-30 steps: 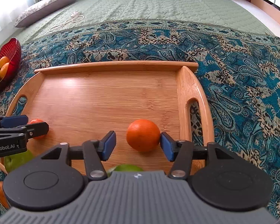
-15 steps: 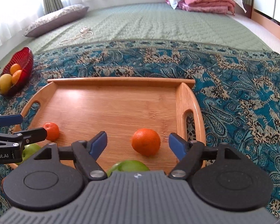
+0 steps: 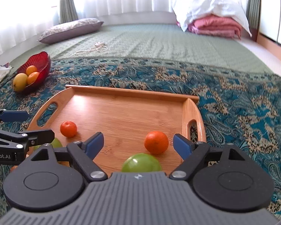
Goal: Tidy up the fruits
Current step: 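Move the right tool to a red date on the cloth while the left tool approaches a large dark orange, then close the right gripper on the red date while the left gripper grasps the large orange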
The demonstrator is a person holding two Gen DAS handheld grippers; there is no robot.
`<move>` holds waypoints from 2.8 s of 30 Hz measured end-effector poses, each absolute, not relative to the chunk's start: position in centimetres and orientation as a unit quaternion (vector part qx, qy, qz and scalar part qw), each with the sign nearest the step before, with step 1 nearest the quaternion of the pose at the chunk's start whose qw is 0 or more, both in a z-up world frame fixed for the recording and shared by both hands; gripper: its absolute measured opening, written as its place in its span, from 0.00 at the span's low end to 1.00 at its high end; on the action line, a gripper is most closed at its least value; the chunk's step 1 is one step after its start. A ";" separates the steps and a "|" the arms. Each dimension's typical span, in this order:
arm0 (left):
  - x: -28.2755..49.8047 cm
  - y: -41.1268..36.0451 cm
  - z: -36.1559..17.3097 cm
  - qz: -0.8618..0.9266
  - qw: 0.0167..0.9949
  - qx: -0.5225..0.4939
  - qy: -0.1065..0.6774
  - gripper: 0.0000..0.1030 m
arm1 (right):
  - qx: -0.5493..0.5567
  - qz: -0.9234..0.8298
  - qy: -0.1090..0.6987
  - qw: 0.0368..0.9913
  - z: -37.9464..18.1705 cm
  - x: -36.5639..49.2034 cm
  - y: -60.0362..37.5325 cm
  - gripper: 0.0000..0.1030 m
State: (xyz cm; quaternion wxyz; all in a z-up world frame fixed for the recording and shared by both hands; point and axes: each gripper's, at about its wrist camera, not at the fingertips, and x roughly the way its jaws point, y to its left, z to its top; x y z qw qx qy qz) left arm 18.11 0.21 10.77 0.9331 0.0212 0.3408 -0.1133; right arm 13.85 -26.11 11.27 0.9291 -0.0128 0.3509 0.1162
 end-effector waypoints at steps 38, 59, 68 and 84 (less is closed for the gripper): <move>3.8 1.1 6.3 -0.067 0.964 0.024 0.257 1.00 | -0.085 0.132 0.205 0.966 6.4 -0.1 -22.6 0.91; 3.6 2.5 2.5 -0.012 0.966 0.028 0.256 0.96 | -0.058 0.143 0.249 0.956 2.5 -0.9 -20.9 0.91; 4.4 2.8 1.3 -0.002 0.965 0.011 0.261 0.96 | -0.044 0.148 0.254 0.955 1.9 -1.1 -20.7 0.78; 5.5 2.4 0.8 -0.003 0.966 0.000 0.257 0.91 | -0.016 0.108 0.234 0.966 1.7 -0.9 -20.2 0.52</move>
